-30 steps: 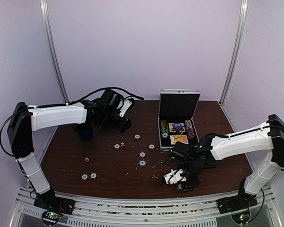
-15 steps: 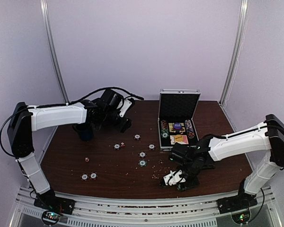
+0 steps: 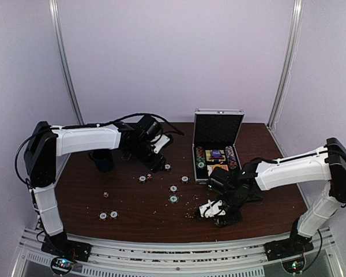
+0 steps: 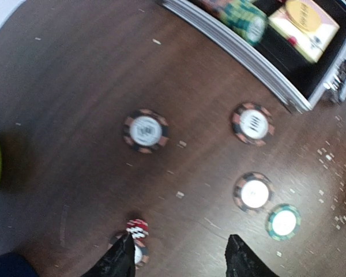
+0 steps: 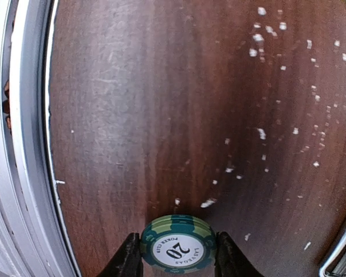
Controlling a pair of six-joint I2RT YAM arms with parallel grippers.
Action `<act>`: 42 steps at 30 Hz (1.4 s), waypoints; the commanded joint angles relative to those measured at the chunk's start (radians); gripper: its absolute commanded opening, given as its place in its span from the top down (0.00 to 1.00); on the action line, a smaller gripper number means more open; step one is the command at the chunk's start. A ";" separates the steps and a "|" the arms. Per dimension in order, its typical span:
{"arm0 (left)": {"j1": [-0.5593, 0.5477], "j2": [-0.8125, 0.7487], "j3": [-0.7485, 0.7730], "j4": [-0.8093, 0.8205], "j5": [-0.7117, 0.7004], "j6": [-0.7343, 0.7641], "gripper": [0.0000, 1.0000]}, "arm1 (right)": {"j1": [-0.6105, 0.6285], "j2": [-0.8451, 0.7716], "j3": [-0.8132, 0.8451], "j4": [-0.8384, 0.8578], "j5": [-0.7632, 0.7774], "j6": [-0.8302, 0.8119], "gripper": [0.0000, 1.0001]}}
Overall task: Pack up texas hold em set
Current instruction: Pick up the poker chip from the chip case, then move the poker chip to the center of the board.
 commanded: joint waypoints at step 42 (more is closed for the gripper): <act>-0.221 0.256 0.100 -0.043 0.368 -0.010 0.51 | -0.151 -0.122 0.011 -0.042 -0.021 0.022 0.66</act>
